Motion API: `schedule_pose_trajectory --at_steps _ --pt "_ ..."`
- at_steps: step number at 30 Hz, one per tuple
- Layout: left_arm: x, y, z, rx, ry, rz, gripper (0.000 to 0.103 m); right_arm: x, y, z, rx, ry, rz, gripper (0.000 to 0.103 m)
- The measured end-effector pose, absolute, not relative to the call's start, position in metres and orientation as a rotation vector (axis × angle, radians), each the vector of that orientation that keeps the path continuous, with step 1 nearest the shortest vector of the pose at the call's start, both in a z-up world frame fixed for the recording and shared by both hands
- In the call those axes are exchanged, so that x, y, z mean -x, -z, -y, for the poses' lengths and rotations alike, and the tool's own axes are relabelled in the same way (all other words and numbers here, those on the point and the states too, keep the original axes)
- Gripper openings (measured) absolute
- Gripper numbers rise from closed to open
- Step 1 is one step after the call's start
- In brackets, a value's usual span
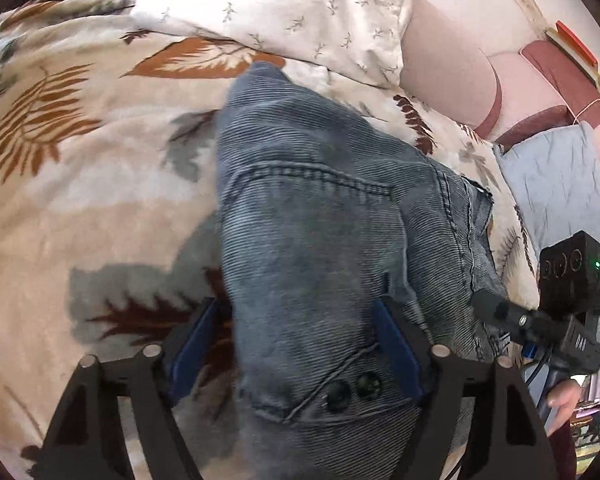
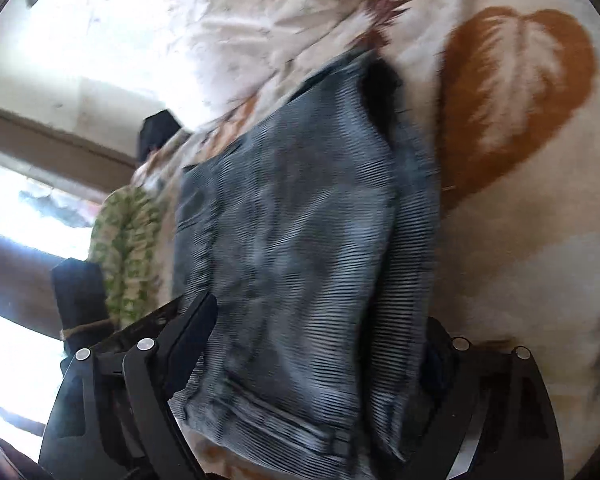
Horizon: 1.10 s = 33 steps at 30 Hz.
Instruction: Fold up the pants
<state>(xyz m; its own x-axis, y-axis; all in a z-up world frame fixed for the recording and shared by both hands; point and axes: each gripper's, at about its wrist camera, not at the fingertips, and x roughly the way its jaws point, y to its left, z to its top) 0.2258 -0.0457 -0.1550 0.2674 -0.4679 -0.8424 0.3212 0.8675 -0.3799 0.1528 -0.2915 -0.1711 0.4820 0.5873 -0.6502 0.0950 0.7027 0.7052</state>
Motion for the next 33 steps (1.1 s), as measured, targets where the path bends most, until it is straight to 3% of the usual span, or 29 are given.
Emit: schedule_pose_trajectory --at_steps 3,4,5,6,8,13,33 --pt "-0.229 0.154 0.044 0.207 0.566 -1.177 0.060 -0.154 0.174 0.293 -0.818 -0.347 -1.022 0.077" --pt "-0.227 0.153 0.044 0.214 0.581 -1.168 0.049 -0.153 0.177 0.299 -0.870 -0.350 -1.013 0.068" --pt "-0.226 0.152 0.044 0.207 0.587 -1.157 0.041 -0.153 0.179 0.304 -0.902 -0.344 -1.015 0.039" --pt "-0.223 0.150 0.045 0.188 0.586 -1.142 0.040 -0.154 0.183 0.309 -0.949 -0.357 -1.022 0.033" --pt "-0.220 0.148 0.045 0.165 0.588 -1.130 0.032 -0.155 0.179 0.306 -0.922 -0.346 -1.025 0.033" --pt "-0.215 0.137 0.039 0.177 0.596 -1.108 0.025 -0.154 0.157 0.294 -0.840 -0.331 -0.999 0.026" --pt "-0.143 0.027 -0.020 0.137 0.532 -0.892 0.025 -0.103 0.073 0.241 -0.767 -0.455 -0.798 0.025"
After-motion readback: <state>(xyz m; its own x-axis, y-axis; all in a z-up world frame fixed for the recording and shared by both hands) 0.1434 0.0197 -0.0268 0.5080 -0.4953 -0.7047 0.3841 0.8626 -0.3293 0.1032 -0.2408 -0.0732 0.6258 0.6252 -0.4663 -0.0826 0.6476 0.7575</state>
